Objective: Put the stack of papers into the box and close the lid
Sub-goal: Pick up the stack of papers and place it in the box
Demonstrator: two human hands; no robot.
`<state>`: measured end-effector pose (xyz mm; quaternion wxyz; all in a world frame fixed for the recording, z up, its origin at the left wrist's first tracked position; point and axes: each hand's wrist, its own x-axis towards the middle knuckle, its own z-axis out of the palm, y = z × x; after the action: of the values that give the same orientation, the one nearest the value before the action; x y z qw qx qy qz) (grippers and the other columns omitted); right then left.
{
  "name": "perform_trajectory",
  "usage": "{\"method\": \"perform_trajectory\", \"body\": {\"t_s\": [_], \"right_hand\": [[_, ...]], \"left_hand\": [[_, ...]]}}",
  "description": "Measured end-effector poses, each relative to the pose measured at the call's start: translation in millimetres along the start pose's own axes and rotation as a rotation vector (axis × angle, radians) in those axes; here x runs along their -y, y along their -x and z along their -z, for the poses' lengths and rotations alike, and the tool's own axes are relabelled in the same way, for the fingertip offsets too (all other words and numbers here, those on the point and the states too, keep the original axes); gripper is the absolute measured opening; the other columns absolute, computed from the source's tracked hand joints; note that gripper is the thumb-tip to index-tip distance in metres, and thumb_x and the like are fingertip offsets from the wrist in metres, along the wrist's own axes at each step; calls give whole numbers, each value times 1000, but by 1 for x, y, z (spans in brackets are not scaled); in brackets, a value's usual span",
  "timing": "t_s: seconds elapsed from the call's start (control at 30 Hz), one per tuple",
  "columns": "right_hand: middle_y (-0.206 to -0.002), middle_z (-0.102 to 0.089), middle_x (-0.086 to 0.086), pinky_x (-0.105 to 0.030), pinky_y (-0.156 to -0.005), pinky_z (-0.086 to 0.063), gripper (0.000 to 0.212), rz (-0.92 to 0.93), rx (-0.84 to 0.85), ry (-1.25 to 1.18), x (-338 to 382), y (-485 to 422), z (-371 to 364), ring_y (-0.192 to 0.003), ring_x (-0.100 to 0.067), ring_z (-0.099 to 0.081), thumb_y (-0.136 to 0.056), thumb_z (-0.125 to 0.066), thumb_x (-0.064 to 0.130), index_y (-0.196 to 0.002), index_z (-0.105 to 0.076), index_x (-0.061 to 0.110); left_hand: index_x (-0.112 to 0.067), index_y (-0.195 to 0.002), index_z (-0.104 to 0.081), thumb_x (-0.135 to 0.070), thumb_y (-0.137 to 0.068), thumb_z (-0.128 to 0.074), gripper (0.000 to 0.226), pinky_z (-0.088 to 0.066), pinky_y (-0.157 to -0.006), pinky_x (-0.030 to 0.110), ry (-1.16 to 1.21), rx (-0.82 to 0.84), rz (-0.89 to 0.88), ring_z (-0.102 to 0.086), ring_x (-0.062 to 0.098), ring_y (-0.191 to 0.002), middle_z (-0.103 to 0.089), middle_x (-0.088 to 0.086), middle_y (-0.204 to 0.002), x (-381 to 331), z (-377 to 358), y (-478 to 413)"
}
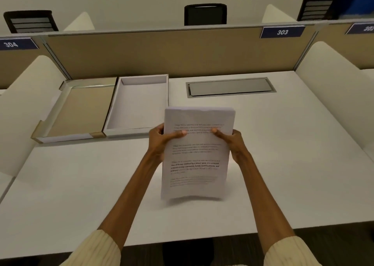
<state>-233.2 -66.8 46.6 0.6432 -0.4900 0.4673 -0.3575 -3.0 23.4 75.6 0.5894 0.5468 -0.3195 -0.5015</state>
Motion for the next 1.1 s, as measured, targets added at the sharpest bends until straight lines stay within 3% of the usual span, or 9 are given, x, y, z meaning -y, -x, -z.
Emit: {"method": "perform_trajectory", "body": {"t_s": [0.1, 0.23, 0.33, 0.53, 0.7, 0.8, 0.93, 1.1], "right_hand": [[-90, -79, -2, -31, -63, -60, 38, 192, -76, -32, 28, 7, -13, -79, -24, -76, -57, -90, 41, -88, -78, 24], [-85, -79, 7, -25, -59, -58, 23, 312, -91, -26, 41, 15, -25, -72, -16, -76, -66, -86, 25, -86, -77, 30], [-83, -79, 8, -24, -58, -58, 22, 283, -79, -4, 28, 20, -30, -72, -15, -75, -65, -86, 24, -84, -77, 29], [-84, -78, 13, -23, -58, -59, 28, 277, -60, 76, 16, 18, -36, -74, -13, -75, -61, -89, 26, -83, -76, 37], [-83, -78, 10, -23, -57, -59, 29, 280, -98, 114, -3, 18, -35, -74, -13, -75, -59, -91, 29, -83, -76, 34], [-82, -78, 12, -22, -57, -58, 25, 267, -119, 103, -12, 17, -37, -73, -12, -75, -62, -90, 27, -81, -75, 35], [-80, -77, 13, -18, -55, -57, 23, 230, -130, 69, -25, 18, -41, -71, -9, -74, -63, -88, 26, -81, -75, 33], [-80, -78, 11, -21, -57, -58, 26, 224, -192, 94, -33, 13, -48, -72, -11, -75, -63, -89, 33, -84, -75, 29]], "left_hand": [[-22, -89, -76, -16, -57, -87, 35, -61, -63, 35, 22, -17, -119, -76, 26, -79, -79, 4, -92, -20, 1, 0], [-25, -96, -73, -16, -54, -85, 45, -62, -67, 39, 13, -27, -190, -75, 23, -81, -78, 0, -93, -25, 6, -2], [-19, -106, -68, -7, -63, -80, 46, -63, -73, 44, -6, -21, -184, -74, 23, -84, -77, 1, -96, -12, 10, -1], [-25, -108, -70, -15, -66, -80, 44, -63, -68, 34, -64, -20, -208, -75, 23, -87, -78, -3, -98, 6, 19, 1], [-20, -105, -70, -24, -70, -83, 37, -62, -62, 28, -53, -288, -282, -75, 19, -83, -77, -5, -94, 39, 0, 10], [-19, -107, -68, -30, -71, -82, 41, -63, -66, 30, -120, -305, -281, -74, 22, -87, -75, 3, -100, 55, 0, 11], [-22, -104, -68, -30, -71, -82, 37, -61, -65, 25, -181, -295, -284, -74, 15, -83, -75, -2, -98, 59, 5, 8], [-13, -113, -65, -30, -72, -83, 48, -64, -70, 31, -198, -349, -247, -73, 21, -88, -74, 6, -104, 70, 6, 5]]}}
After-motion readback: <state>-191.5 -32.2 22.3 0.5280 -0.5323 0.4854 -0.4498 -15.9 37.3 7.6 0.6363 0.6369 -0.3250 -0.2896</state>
